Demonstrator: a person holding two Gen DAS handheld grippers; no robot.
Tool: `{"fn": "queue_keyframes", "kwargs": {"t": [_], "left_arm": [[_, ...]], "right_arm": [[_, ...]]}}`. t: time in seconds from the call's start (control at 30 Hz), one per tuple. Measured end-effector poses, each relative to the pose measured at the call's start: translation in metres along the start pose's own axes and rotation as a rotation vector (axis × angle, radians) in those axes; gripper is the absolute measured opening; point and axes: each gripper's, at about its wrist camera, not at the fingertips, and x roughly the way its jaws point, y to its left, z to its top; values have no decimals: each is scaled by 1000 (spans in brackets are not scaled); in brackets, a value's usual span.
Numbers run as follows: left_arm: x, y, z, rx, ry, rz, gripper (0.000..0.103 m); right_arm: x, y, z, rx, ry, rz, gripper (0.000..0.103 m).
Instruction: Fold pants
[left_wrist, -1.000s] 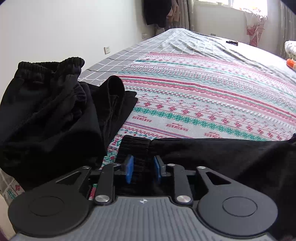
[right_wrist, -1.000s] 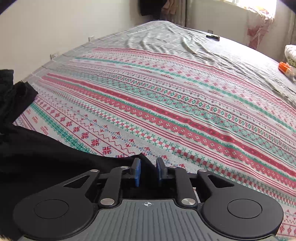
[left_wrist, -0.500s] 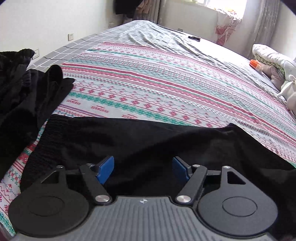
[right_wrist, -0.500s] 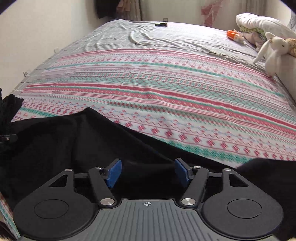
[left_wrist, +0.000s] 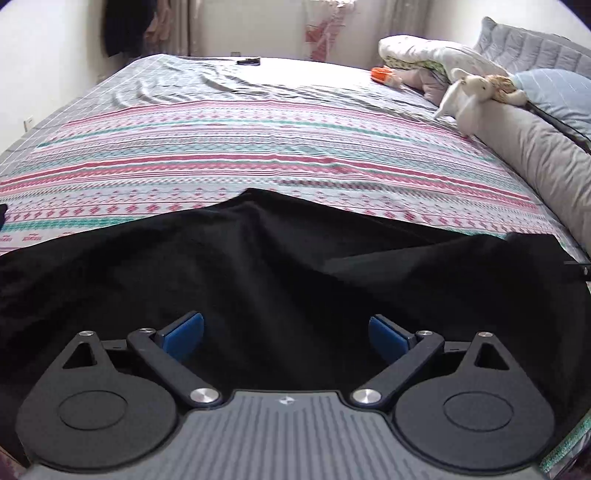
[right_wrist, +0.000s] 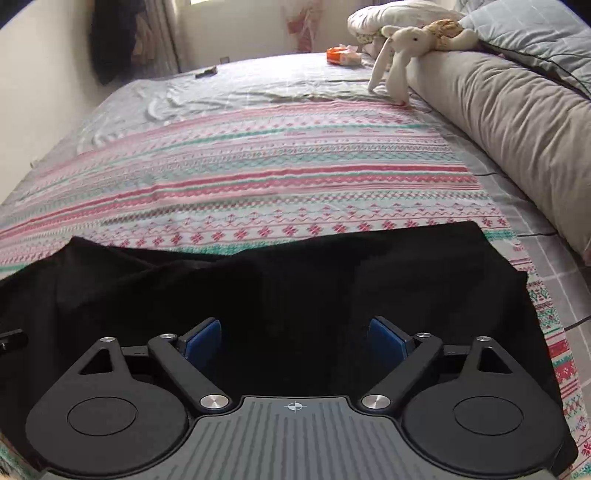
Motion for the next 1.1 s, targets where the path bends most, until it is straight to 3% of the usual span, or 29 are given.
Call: {"fn": "queue_keyframes", "kwargs": {"t": [0.1,0.23,0.47,0.83,1.0,1.1], "left_arm": [[3,-34,-5,74,-7,-51,103],[9,-79,-11,177,-8,-130,103],[18,-155,-16,306,-26,-265,103],[32,-251,-37,489,-49,-472,103],[42,-280,-44,514,-51,-500,90],[51,-286,-47,504,-52,-471,75]], "right_arm": [[-5,-28,-2,36,-32,-71,99],[-1,-70,-11,89,-11,-135,99],[-4,-120,-28,148,25,-152,99],[-4,-161,-46,247,70,-104,99],[-5,-168,-47,287,74,-80,99],[-5,-170,-46,304,74,-68,99]]}}
